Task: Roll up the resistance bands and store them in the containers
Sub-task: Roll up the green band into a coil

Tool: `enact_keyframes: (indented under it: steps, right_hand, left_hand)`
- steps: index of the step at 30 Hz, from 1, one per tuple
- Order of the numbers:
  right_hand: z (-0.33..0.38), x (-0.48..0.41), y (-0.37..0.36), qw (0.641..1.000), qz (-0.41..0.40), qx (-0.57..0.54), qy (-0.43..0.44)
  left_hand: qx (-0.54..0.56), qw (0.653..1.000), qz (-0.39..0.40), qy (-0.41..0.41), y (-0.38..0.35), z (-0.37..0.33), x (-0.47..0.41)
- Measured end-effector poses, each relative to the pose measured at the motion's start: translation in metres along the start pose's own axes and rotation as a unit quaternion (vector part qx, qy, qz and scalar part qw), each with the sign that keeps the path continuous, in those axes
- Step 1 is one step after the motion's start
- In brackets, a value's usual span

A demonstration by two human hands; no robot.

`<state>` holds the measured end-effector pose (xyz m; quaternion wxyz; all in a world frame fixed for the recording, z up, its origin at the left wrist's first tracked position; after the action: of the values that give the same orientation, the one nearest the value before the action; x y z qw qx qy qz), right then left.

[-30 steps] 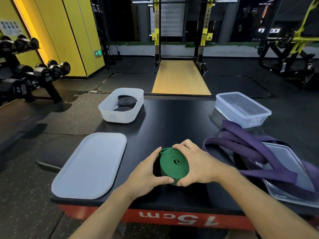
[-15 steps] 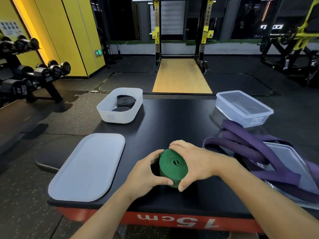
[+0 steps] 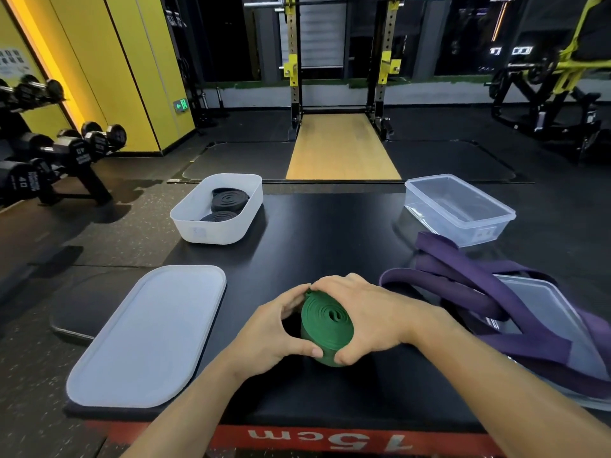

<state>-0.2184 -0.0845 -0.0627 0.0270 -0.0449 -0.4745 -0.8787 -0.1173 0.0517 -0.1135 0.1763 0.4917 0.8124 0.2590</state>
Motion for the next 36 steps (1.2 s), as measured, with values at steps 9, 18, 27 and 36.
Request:
enact_keyframes:
  steps: [9,18,27,36]
  right_hand:
    - [-0.020,0.016,0.045,0.999,-0.024,-0.002,-0.031]
    - [-0.060,0.049,0.097,0.993,-0.092,-0.002,-0.071]
    - [-0.110,0.071,0.136,0.983,-0.144,-0.009,-0.118]
    - [-0.165,0.099,0.185,0.968,-0.177,-0.010,-0.176]
  left_hand:
    - [0.048,0.998,0.021,-0.026,0.003,-0.036,-0.049]
    - [0.062,0.994,0.051,-0.080,-0.026,-0.081,-0.116]
    - [0.089,0.987,0.078,-0.108,-0.061,-0.112,-0.181]
    - [0.184,0.971,0.068,-0.139,-0.111,-0.146,-0.234]
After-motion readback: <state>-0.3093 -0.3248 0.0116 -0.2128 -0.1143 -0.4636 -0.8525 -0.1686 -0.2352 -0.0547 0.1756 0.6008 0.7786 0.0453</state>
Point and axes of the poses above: each hand's wrist, its own x-axis away from the middle knuckle, its own y-axis out of the back of the hand, z = x × y, the point moved 6 cm from there along -x, towards the middle knuckle, and after that the axes turned 13 degrees about -x, right-handed, at the moved point
